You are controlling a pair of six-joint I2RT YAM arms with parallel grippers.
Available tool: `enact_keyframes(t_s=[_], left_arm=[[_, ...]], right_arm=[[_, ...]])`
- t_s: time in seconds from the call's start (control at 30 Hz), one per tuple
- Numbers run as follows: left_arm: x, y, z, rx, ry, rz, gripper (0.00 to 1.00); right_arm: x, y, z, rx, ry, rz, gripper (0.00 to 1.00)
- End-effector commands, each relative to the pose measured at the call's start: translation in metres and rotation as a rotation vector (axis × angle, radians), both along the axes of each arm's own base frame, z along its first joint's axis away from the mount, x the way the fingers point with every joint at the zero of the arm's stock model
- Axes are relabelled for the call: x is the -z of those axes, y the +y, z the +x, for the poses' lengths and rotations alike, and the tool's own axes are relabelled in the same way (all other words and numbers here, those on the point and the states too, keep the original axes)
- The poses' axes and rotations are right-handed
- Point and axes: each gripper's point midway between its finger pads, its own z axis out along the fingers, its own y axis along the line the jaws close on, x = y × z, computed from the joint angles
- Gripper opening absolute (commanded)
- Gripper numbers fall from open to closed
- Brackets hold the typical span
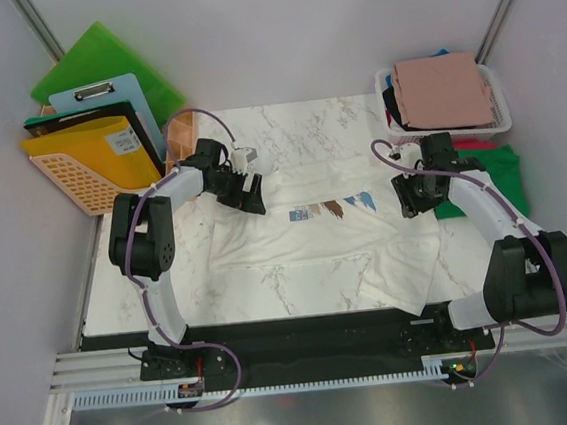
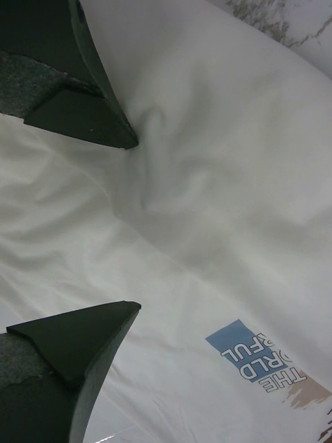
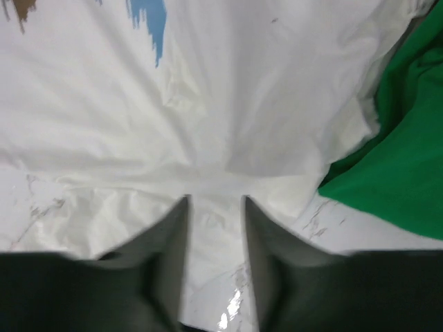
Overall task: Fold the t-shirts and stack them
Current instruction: Fold the tshirt
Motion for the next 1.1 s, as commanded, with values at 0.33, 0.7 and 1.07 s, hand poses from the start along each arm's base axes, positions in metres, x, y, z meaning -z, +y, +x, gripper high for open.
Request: enact_keyframes(t_s=[0.33,0.7,1.07], left_arm=[[0.014,0.008,-0.003,-0.01,0.033,0.06,1.0],[0.013,0.012,-0.008,-0.006,0.024,0.08,1.0],[0.016,0.013,-0.009,-0.003,0.028,0.085,1.0]], right_arm=[[-0.045,-0.019,-0.016,-0.021,-0.128,-0.109,0.08],[0.019,0.018,0.067,0.062,-0.002,0.101,0.0],[0.061,0.014,0.027,0.029,0.108,0.065,0.0]])
